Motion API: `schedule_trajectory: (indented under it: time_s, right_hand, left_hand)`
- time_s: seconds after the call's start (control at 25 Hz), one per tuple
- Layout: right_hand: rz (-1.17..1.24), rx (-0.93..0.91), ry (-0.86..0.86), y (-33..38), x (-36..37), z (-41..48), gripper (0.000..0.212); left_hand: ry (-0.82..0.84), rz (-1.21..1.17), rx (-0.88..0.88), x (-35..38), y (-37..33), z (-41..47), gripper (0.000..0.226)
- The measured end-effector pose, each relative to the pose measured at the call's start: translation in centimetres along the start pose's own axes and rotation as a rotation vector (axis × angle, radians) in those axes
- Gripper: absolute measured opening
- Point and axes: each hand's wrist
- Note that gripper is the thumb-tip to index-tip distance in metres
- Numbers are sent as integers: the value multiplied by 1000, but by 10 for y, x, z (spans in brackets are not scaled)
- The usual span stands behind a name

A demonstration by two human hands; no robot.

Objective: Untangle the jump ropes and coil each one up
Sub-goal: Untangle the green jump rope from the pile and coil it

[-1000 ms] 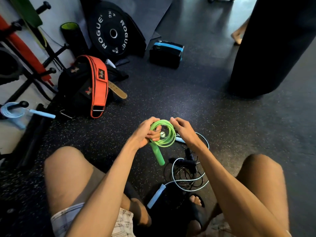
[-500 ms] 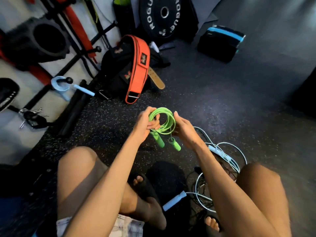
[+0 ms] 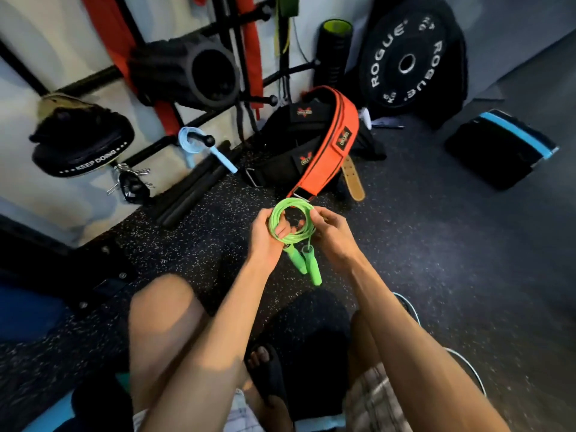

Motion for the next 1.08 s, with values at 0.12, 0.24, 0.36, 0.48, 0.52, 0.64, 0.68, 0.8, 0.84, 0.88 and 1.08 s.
schedule_trajectory:
  time_s: [0.12,0.24,0.36,0.48,0.52,0.64,0.68,0.8,0.84,0.88,1.08]
  right_hand:
    - [-76,-91,-15,-7,21,33,22]
    - [-85,-138,-22,-16,46,68,24]
    - [-66,-136,23,-28,70,110,28]
    - [-11,-96,66,-36,94,149,32]
    - [14,-72,80,-40,100,162,33]
    - [64,-15,131,-49,111,202,34]
    - [61,-31,152,-52,114,214,34]
    - [20,-166,146,-62,124,252,28]
    - [14,-214,123,-67,129,266,23]
    - [6,-251,94,-71,135,279,16]
    - [-35,-412,23,-80,164,332,5]
  left_hand:
    - [-64,-48,41,-15,-8,20,44]
    - [-157,-47,94,-35,-20,47,39]
    - [-301,-32,165,-54,-34,73,30]
    - [-425,-50,257,-66,-48,98,26]
    - [-459,-67,285,-71,-53,107,26]
    - [-546,-80,365,-86,-64,141,24]
    - [-576,-72,379,-92,-66,152,22]
    - [-673,-49,412,-104,-72,184,16]
    - [-720,-21,438,-108,-76,195,15]
    - [-776,29,470,-112,-80,206,17]
    - [-927,360,597,-132,-103,255,14]
Point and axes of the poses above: each hand's wrist, its own z-axis towards the middle knuckle, its own x-axis out of the palm, y = z × x, and after that the axes turned 15 degrees about z, right-handed
